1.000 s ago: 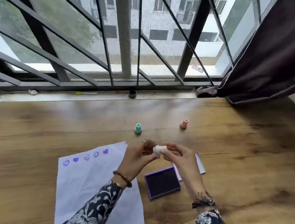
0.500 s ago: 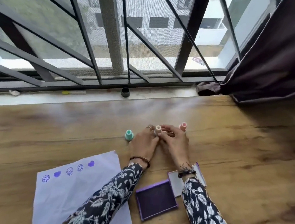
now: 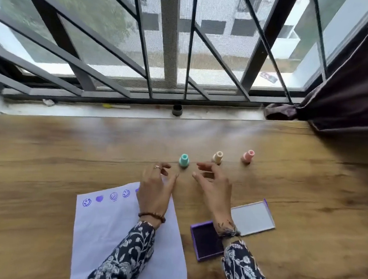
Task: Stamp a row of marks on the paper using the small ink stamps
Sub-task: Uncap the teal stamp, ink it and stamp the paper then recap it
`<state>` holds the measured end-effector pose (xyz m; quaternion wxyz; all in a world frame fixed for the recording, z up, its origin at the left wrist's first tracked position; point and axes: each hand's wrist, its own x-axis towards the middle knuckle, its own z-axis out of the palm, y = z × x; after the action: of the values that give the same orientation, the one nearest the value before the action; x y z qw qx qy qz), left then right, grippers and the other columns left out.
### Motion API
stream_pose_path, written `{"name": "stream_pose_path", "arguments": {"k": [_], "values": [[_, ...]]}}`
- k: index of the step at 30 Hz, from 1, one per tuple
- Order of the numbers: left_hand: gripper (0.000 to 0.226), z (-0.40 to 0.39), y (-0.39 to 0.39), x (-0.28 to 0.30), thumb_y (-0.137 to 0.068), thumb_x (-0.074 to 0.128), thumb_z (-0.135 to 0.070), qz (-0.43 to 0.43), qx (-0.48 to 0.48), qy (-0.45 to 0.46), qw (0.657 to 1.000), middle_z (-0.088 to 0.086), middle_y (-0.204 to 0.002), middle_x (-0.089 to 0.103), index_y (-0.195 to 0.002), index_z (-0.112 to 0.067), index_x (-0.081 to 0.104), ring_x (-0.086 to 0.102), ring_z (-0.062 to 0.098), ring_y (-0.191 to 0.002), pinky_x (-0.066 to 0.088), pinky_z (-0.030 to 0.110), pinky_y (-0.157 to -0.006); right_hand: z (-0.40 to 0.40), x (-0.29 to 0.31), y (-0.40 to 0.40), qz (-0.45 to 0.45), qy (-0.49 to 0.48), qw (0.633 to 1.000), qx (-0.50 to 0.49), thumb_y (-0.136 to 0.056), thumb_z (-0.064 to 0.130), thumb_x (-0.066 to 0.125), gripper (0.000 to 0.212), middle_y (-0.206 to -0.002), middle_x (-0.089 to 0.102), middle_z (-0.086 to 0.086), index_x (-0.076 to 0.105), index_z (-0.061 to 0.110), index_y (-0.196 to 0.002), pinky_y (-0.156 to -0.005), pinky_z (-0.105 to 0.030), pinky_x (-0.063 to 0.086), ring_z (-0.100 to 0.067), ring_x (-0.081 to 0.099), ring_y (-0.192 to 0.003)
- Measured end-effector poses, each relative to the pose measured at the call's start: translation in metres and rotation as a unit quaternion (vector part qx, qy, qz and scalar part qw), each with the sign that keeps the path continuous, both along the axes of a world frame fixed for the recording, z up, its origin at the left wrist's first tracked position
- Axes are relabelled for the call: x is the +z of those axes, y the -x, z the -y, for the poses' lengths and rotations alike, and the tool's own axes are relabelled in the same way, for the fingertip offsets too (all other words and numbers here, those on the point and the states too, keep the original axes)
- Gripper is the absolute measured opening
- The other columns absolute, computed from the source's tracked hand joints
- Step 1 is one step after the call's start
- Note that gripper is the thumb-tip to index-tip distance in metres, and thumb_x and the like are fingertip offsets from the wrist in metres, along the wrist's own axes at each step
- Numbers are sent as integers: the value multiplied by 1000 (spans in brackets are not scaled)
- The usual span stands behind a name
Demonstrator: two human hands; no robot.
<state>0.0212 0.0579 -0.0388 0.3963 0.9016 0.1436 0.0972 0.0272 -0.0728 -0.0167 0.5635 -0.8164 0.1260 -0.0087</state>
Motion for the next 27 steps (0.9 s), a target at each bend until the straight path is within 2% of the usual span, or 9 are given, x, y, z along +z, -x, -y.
{"name": "stream_pose_path", "arguments": {"k": [4, 8, 11, 14, 16, 18, 20, 24, 27], "values": [[33, -14, -24, -5, -77, 67, -31, -28, -76, -85, 993, 7, -103, 63, -107, -20, 61, 45, 29, -100, 34, 33, -83, -16, 9, -20, 13, 68, 995, 75, -76, 11, 71, 32, -107, 63, -4, 64, 17, -107, -75, -4, 42, -6, 58, -86], [25, -14, -36, -5, -79, 64, -42, -31, -87, -80, 993, 2, -102, 62, -100, -27, 65, 44, 26, -99, 26, 31, -76, -22, 9, -34, -10, 108, 988, 111, -79, 13, 67, 31, -108, 63, -7, 64, 22, -109, -93, -31, 49, -15, 61, -97], [20, -14, -36, -2, -77, 66, -39, -31, -100, -54, 993, -4, -102, 63, -96, -32, 65, 45, 23, -100, 18, 31, -70, -21, 10, -36, -1, 101, 988, 121, -80, 11, 66, 22, -102, 67, -6, 67, 17, -101, -88, -30, 50, -17, 62, -93], [21, -22, -29, 6, -75, 71, -28, -19, -120, 114, 986, -5, -101, 69, -95, -30, 66, 55, 17, -99, 35, 36, -85, -13, 16, -29, -8, -49, 994, 97, -82, 7, 65, 18, -94, 69, -4, 65, 15, -98, -74, -20, 56, -14, 65, -89], [22, -25, -19, 20, -75, 72, -17, -26, -138, 314, 939, 2, -99, 71, -96, -23, 67, 63, 14, -97, 49, 33, -87, -10, 22, -19, -26, -186, 979, 85, -85, 3, 60, 18, -93, 68, -6, 63, 14, -99, -71, -19, 58, -10, 67, -85], [23, -23, -6, 33, -74, 71, -11, -26, -140, 412, 900, 2, -96, 72, -94, -20, 68, 67, 10, -91, 53, 22, -79, -8, 27, -4, -32, -254, 963, 86, -88, 3, 56, 19, -93, 70, -4, 63, 15, -101, -73, -21, 58, -8, 68, -83], [24, -19, 9, 42, -72, 72, -7, -19, -138, 428, 893, -2, -92, 73, -93, -19, 69, 68, 7, -86, 53, 15, -75, -9, 32, 12, -24, -274, 958, 78, -88, 8, 55, 16, -88, 73, 3, 65, 17, -97, -70, -19, 57, -7, 67, -80], [31, -14, 37, 55, -72, 72, 0, 8, -188, 390, 902, 3, -96, 73, -95, -21, 68, 69, 14, -92, 54, 21, -84, -12, 43, 45, -24, -334, 942, -5, -89, 24, 51, 21, -67, 71, 7, 69, 16, -83, -59, -17, 55, -3, 63, -62], [35, -15, 54, 60, -72, 72, -2, 21, -204, 359, 911, -3, -90, 72, -91, -31, 67, 68, 6, -86, 52, 13, -78, -10, 52, 69, -68, -492, 862, -101, -93, 17, 46, 25, -55, 68, 0, 65, 6, -80, -49, -19, 55, -7, 63, -51]]}}
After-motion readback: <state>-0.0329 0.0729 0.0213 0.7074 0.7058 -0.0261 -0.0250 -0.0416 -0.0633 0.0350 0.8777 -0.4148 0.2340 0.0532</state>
